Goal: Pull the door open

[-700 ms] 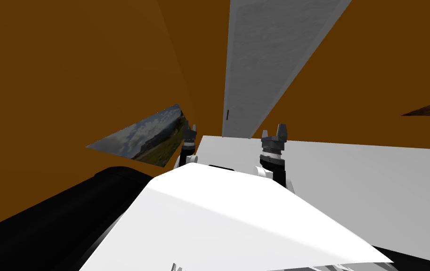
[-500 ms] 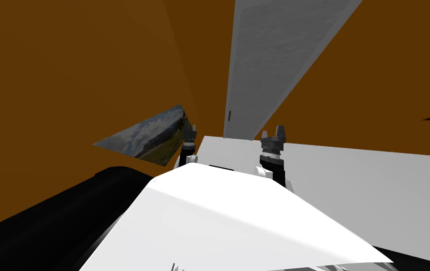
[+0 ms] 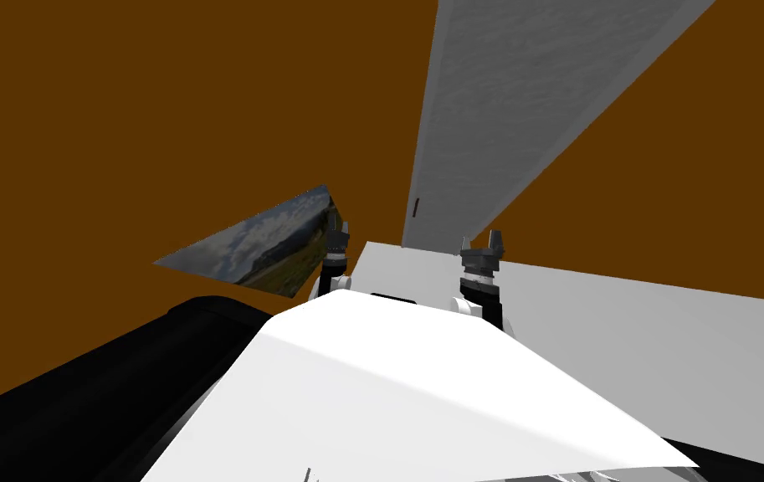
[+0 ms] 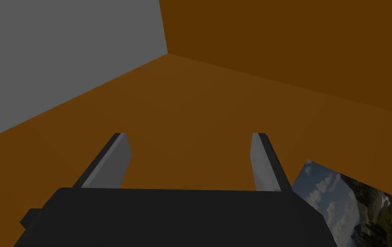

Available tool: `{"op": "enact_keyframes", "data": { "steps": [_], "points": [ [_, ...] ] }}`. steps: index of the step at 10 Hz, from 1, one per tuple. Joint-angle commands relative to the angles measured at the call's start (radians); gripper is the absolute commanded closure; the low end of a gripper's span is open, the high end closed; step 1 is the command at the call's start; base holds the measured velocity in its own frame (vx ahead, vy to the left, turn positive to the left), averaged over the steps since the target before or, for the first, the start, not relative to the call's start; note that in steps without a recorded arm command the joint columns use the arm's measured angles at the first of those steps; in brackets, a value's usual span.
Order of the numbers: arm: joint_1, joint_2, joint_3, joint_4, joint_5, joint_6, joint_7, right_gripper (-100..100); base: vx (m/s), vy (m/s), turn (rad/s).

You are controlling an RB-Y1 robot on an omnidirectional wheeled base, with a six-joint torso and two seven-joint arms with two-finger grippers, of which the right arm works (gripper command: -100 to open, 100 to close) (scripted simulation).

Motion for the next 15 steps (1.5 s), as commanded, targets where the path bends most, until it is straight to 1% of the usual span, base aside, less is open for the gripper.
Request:
{"op": "enact_keyframes", "data": {
  "steps": [1, 2, 3, 4, 5, 15],
  "points": [
    [0.000, -0.004, -0.002, 0.030, -0.022, -0.017, -0.028, -100, 0.119, 0.004, 0.137],
    [-0.001, -0.006, -0.004, 0.044, -0.034, -0.023, -0.041, -100, 0.091, -0.010, 0.101],
    [-0.004, -0.011, -0.008, 0.072, -0.056, -0.035, -0.067, -100, 0.111, 0.007, 0.199],
    [-0.006, -0.013, -0.011, 0.089, -0.070, -0.042, -0.082, -100, 0.130, -0.012, 0.165],
    [-0.009, -0.018, -0.016, 0.121, -0.096, -0.056, -0.112, -100, 0.146, -0.014, 0.211],
    [-0.026, -0.036, -0.042, 0.298, -0.240, -0.134, -0.277, -100, 0.100, -0.013, 0.143]
  ]
}}
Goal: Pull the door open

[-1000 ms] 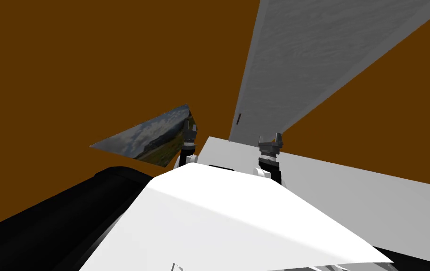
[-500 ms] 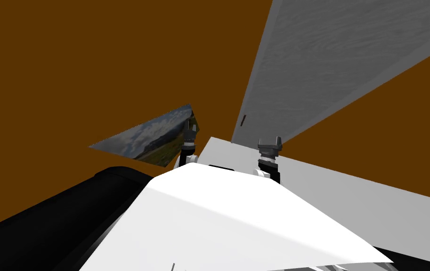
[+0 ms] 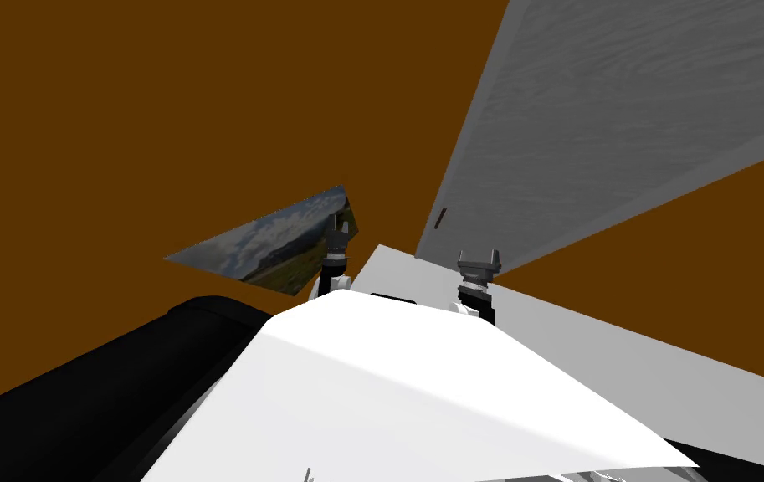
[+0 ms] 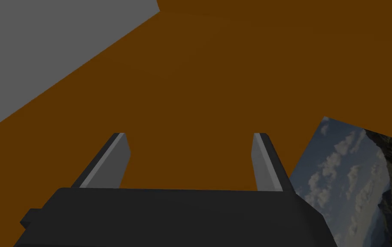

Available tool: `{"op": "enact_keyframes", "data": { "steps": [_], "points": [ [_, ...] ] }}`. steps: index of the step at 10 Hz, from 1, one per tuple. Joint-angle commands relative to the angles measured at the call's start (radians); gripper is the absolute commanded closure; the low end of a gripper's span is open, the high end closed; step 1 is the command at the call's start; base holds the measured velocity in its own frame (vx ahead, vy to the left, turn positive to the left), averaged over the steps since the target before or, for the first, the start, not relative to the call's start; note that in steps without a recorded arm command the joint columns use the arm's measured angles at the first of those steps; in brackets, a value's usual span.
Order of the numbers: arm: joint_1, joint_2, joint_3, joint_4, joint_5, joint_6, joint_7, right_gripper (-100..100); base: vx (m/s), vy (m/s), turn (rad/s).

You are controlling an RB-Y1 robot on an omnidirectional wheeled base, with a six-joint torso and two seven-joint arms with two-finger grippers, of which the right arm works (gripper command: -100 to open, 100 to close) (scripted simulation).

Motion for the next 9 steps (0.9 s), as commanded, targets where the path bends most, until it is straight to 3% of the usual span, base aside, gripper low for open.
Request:
{"op": "enact_keyframes", "data": {
  "steps": [1, 9],
  "points": [
    [-0.001, -0.005, -0.005, 0.033, -0.026, -0.017, -0.033, -100, 0.086, -0.017, 0.148],
    [-0.016, -0.014, -0.029, 0.188, -0.152, -0.085, -0.177, -100, 0.099, -0.028, 0.154]
  ]
}}
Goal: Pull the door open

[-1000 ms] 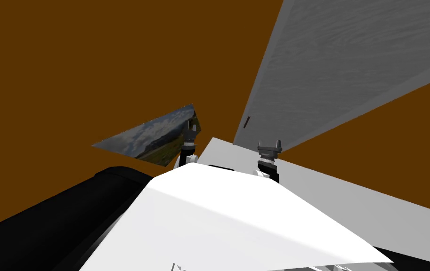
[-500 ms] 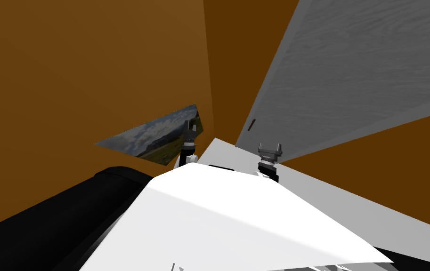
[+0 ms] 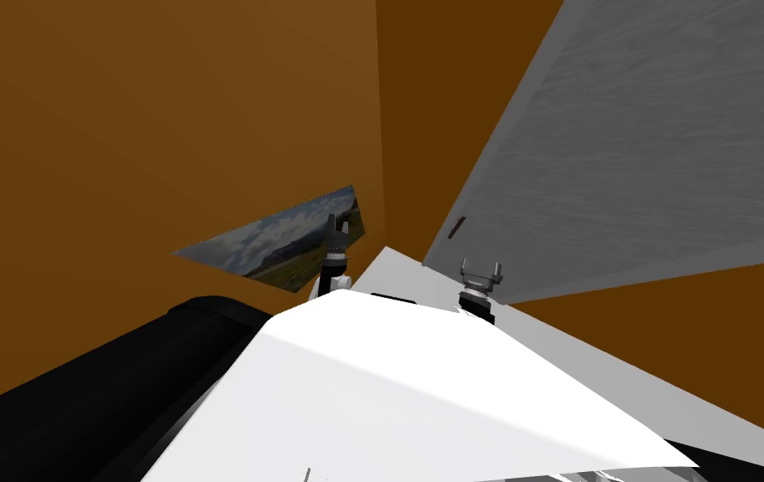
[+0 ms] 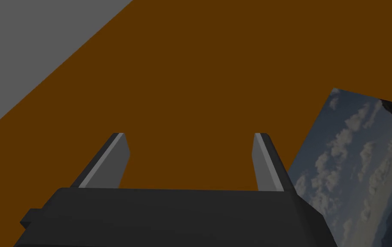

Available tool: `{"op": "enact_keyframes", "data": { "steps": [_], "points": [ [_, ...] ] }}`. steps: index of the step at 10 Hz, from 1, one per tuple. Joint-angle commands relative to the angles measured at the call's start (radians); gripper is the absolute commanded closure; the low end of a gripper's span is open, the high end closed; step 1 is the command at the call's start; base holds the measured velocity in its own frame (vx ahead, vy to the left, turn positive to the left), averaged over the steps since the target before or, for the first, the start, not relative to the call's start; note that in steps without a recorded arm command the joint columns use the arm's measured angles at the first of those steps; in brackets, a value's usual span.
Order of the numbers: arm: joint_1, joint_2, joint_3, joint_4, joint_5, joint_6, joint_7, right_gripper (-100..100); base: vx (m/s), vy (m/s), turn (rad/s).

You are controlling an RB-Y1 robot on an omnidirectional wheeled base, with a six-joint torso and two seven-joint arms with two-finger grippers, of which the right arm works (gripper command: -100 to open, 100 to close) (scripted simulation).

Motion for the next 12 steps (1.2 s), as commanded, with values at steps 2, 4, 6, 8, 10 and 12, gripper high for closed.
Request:
{"op": "enact_keyframes", "data": {
  "steps": [2, 4, 6, 8, 10, 12],
  "points": [
    [-0.003, -0.003, -0.008, 0.053, -0.042, -0.027, -0.052, -100, 0.086, -0.033, 0.145],
    [-0.007, -0.005, -0.013, 0.093, -0.074, -0.044, -0.089, -100, 0.092, -0.042, 0.179],
    [-0.011, -0.006, -0.019, 0.131, -0.105, -0.061, -0.124, -100, 0.088, -0.033, 0.141],
    [-0.014, -0.006, -0.025, 0.169, -0.136, -0.077, -0.160, -100, 0.094, -0.044, 0.157],
    [-0.018, -0.007, -0.030, 0.207, -0.166, -0.094, -0.195, -100, 0.094, -0.048, 0.144],
    [-0.023, -0.007, -0.038, 0.260, -0.210, -0.117, -0.245, -100, 0.115, -0.067, 0.221]
  ]
}}
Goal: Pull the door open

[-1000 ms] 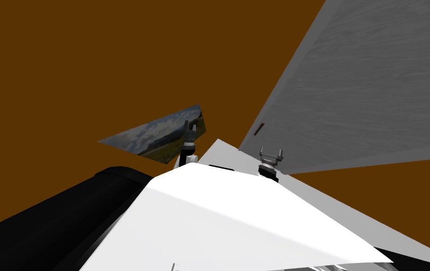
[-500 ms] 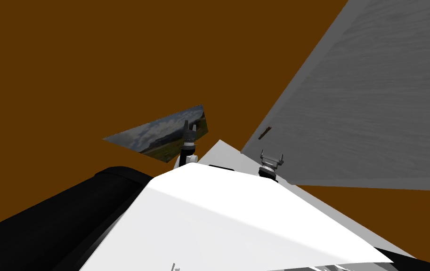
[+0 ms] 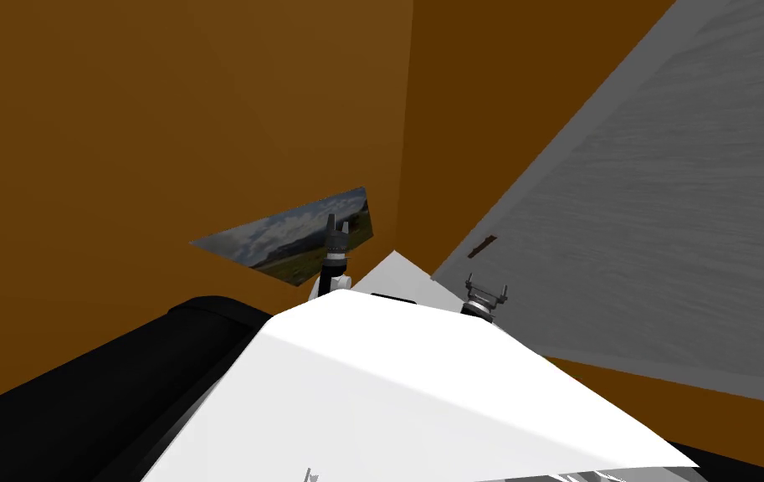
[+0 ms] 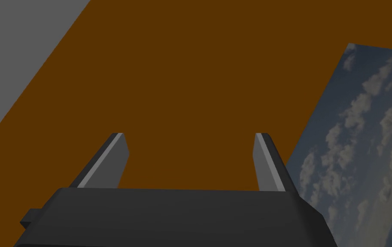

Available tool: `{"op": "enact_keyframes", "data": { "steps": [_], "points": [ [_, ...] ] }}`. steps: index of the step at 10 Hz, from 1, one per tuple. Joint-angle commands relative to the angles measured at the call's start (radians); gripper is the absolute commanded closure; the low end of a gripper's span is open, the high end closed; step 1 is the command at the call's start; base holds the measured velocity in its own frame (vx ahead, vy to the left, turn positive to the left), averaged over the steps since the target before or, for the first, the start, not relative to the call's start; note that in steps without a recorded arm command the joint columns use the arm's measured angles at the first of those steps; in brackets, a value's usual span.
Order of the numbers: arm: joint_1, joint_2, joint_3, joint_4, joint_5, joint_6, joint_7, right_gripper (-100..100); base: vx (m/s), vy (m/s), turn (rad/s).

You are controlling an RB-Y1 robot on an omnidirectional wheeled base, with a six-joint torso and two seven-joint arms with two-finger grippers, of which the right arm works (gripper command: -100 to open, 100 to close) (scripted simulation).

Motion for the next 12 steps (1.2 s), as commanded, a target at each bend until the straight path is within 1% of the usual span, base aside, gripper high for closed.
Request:
{"op": "enact_keyframes", "data": {
  "steps": [1, 4, 5, 6, 8, 9, 10, 12],
  "points": [
    [-0.008, 0.002, -0.007, 0.029, -0.027, -0.008, -0.027, -100, 0.114, -0.070, 0.149],
    [-0.013, 0.002, -0.015, 0.079, -0.068, -0.030, -0.074, -100, 0.080, -0.048, 0.134],
    [-0.016, 0.002, -0.020, 0.112, -0.095, -0.044, -0.104, -100, 0.101, -0.070, 0.205],
    [-0.018, 0.002, -0.022, 0.128, -0.108, -0.051, -0.119, -100, 0.103, -0.097, 0.210],
    [-0.020, 0.003, -0.026, 0.157, -0.132, -0.064, -0.147, -100, 0.081, -0.066, 0.095],
    [-0.023, 0.003, -0.031, 0.185, -0.154, -0.077, -0.172, -100, 0.107, -0.069, 0.193],
    [-0.024, 0.003, -0.033, 0.199, -0.166, -0.083, -0.185, -100, 0.092, -0.086, 0.187],
    [-0.029, 0.005, -0.040, 0.247, -0.204, -0.104, -0.230, -100, 0.084, -0.098, 0.158]
  ]
}}
